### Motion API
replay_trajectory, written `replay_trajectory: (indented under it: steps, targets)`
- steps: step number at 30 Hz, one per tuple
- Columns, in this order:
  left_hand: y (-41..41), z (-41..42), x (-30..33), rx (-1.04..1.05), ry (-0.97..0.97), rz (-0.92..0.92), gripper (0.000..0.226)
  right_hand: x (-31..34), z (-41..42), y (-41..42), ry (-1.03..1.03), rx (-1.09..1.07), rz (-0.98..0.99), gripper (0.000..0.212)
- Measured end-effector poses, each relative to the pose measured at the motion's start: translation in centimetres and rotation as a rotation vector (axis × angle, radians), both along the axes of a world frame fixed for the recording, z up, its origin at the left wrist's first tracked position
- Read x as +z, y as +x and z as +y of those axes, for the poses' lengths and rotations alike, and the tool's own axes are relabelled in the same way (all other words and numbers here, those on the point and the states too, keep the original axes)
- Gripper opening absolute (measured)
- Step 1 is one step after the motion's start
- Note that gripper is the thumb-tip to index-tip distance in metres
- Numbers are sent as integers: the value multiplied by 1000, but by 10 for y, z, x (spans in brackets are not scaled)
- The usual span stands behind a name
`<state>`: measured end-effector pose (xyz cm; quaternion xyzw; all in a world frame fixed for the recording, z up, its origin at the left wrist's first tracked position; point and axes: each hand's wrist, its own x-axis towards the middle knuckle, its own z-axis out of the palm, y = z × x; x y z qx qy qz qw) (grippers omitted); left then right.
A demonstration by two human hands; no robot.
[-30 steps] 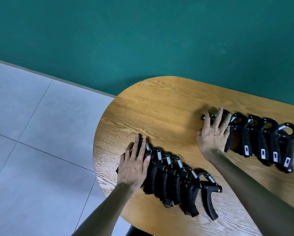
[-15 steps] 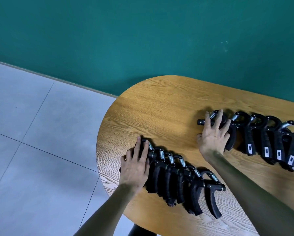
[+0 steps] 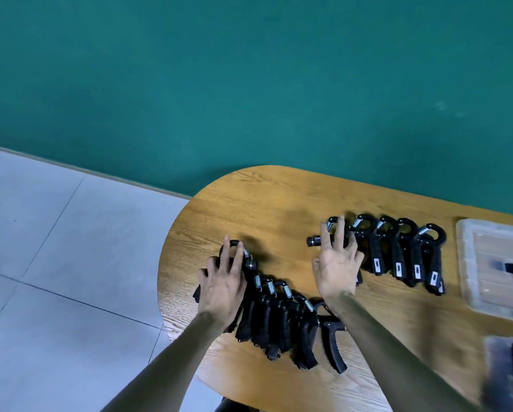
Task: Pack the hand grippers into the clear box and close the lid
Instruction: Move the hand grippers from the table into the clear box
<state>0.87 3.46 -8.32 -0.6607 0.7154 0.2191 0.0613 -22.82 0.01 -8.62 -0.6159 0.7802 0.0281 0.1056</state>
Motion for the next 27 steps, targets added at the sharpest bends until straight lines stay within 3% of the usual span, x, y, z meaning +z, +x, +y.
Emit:
replay_trajectory:
  steps: [9, 27]
  targets:
    - [-51, -14, 70, 106, -113, -119, 68, 75, 38, -16, -40, -50, -2, 86]
    - [-137, -4, 228, -83, -371, 93, 67, 222, 93, -60, -250, -265, -85, 100]
